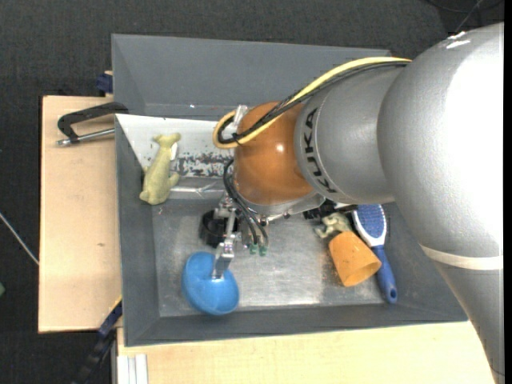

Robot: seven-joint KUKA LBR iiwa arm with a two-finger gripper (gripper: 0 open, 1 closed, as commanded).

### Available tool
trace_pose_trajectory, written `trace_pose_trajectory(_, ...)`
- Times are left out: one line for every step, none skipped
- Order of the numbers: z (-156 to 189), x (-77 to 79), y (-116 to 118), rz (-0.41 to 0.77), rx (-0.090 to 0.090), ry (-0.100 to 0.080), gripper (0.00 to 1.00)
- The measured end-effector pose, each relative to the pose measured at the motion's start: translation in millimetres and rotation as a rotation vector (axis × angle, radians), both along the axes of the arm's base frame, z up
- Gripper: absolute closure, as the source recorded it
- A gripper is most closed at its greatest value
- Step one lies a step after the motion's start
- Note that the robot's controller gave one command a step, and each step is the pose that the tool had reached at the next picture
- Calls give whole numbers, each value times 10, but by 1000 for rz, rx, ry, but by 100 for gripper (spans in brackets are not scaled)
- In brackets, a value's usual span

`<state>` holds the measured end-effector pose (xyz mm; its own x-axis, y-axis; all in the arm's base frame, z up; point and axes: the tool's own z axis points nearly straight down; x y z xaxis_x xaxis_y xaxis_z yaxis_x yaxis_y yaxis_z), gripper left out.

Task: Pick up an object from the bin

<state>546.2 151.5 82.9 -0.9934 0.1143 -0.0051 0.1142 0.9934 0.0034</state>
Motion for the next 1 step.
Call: trace_pose_trajectory(36,9,7,-2,2,-3,100)
